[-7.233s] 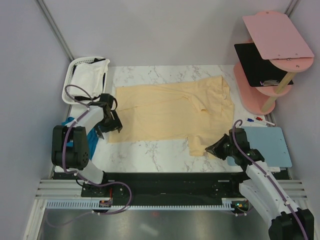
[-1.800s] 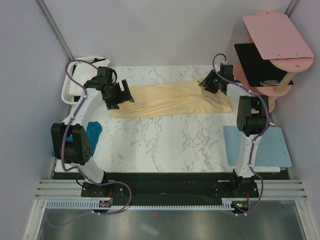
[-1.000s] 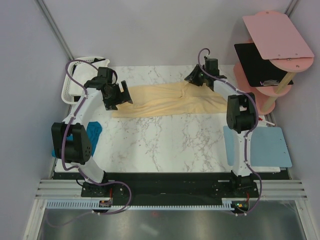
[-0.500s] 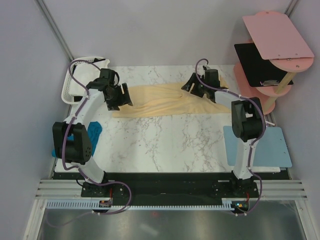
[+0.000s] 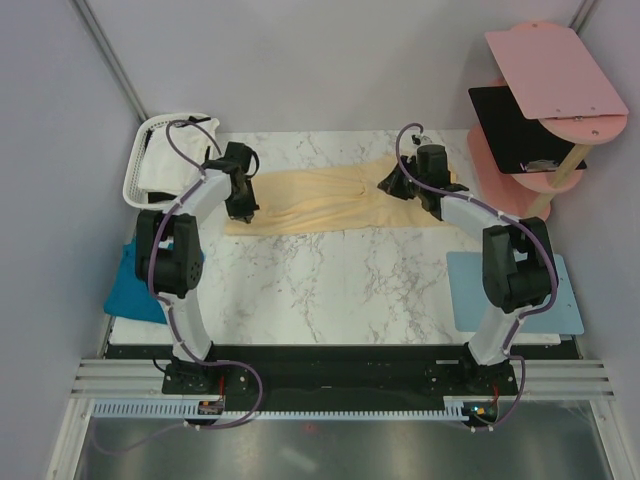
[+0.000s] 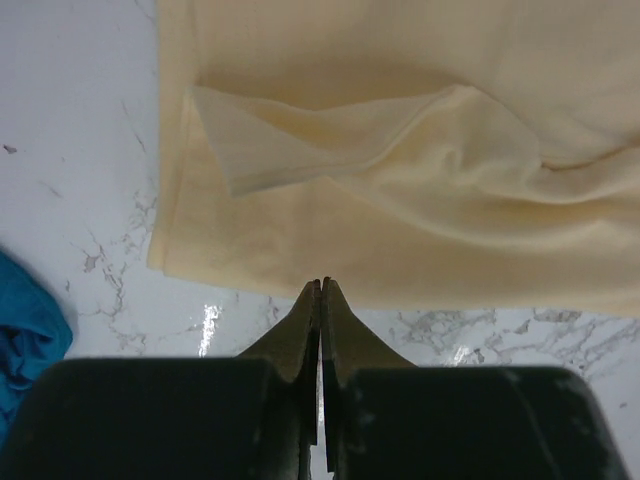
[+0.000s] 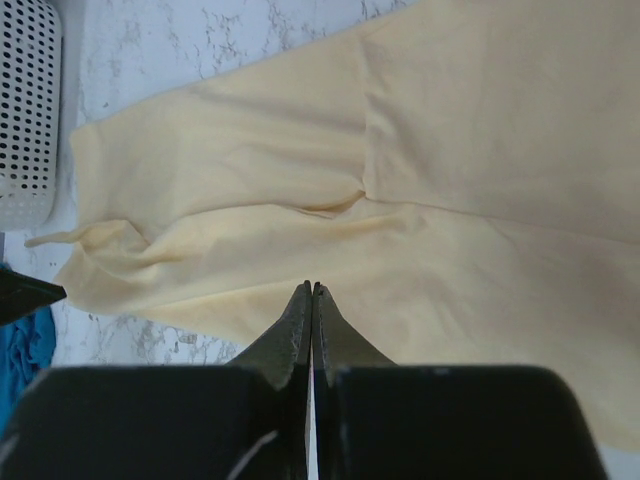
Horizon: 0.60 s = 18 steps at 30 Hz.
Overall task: Fold and stack the t-shirts
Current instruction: Fold the tshirt
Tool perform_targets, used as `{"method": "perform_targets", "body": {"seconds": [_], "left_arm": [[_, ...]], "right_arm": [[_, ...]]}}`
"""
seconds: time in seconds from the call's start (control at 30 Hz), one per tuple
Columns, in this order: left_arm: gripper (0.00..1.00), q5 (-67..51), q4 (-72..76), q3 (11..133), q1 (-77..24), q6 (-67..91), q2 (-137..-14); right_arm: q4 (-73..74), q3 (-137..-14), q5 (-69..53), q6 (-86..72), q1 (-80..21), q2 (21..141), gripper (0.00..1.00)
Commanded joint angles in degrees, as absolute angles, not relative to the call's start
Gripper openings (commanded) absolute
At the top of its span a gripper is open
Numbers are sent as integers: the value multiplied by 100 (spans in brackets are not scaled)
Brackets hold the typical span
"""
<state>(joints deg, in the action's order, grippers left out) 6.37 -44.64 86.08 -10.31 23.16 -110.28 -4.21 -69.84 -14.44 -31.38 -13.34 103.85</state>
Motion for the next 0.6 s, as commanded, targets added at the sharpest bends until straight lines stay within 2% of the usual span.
{"method": "perform_targets", "body": {"seconds": [0.0,0.4,0.57], "left_arm": [[2,1485,-4430,9385,-1011,2558,-11407],[2,1810,-4711,11029,-967,2672,-12962],[2,2152,-5096,11662,-914,2637,-13341]], "right_arm": [[-466,-6864,-1406,-2988,-1336,10169,0],[-98,-6838,-1240,-2655,-1327,10213,0],[561,-7057,-257,-2225,-1327,10213,0]]}}
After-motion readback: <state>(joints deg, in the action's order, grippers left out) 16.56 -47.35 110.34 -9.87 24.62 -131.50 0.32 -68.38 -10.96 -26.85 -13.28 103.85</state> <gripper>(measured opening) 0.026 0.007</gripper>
